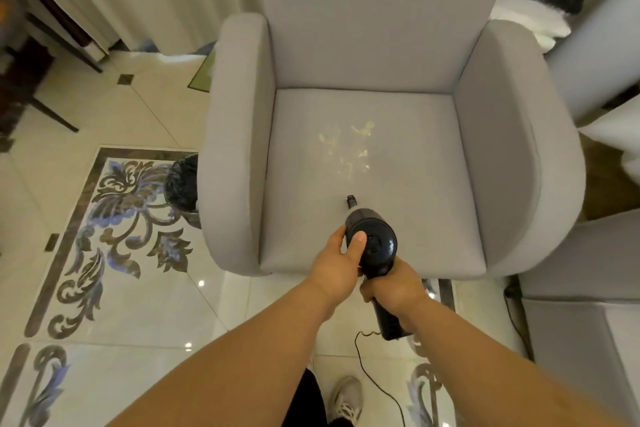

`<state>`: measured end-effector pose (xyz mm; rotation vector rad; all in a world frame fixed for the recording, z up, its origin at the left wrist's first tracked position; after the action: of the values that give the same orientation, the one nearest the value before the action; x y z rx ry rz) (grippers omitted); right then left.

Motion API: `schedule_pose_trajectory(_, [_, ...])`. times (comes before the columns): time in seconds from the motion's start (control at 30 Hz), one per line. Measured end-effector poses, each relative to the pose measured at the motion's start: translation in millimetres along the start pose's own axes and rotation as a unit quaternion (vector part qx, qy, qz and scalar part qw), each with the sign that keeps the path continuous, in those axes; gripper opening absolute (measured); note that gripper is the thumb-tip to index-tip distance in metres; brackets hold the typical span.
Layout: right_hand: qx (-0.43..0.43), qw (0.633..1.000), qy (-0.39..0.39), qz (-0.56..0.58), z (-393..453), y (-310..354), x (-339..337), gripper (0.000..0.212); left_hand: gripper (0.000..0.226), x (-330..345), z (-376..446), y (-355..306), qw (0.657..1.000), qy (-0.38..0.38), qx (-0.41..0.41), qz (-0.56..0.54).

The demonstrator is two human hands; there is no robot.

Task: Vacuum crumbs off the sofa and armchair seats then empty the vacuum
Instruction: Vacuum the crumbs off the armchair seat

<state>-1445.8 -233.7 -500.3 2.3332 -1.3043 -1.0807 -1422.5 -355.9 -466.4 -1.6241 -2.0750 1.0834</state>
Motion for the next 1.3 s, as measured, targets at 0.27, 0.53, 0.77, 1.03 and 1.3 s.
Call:
schedule_pose_trajectory(0.27, [-0.042, 0.996, 0.083, -0.005, -12, 40, 60, 0.041, 0.060, -70, 10, -5, 0.998, -0.065, -0.001, 0.006])
schedule_pose_trajectory(0.53, [0.011, 1.000, 0.014, 0.000, 13, 11, 28, 0.041, 0.064, -23, 26, 3, 0.998, -0.004, 0.015, 0.065])
schedule_pose_trajectory(0.77, [-0.004, 0.999, -0.030, -0.023, 9, 21, 9, 0.037, 0.057, -13, 20, -19, 0.999, 0.028, -0.003, 0.024])
schedule_pose_trajectory(1.03, [-0.056, 0.994, 0.084, -0.035, 5, 76, 70, 0.044, 0.063, -86, 38, -24, 0.997, -0.070, 0.008, 0.024])
schedule_pose_trajectory(1.3, [-0.005, 0.999, 0.047, -0.018, 25, 60, 63, 0.044, 0.060, -67, 55, -24, 0.998, -0.021, 0.009, 0.051])
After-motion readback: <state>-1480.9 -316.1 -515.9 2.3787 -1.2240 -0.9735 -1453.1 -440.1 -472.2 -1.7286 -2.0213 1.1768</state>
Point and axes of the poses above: each hand's wrist, its own z-axis towards the middle knuckle, its own x-axis out of the palm, y = z × x, the point moved 1 cm from there along z, towards the middle knuckle, and after that the axes turned 14 degrees about -y, right-handed, at the moved point
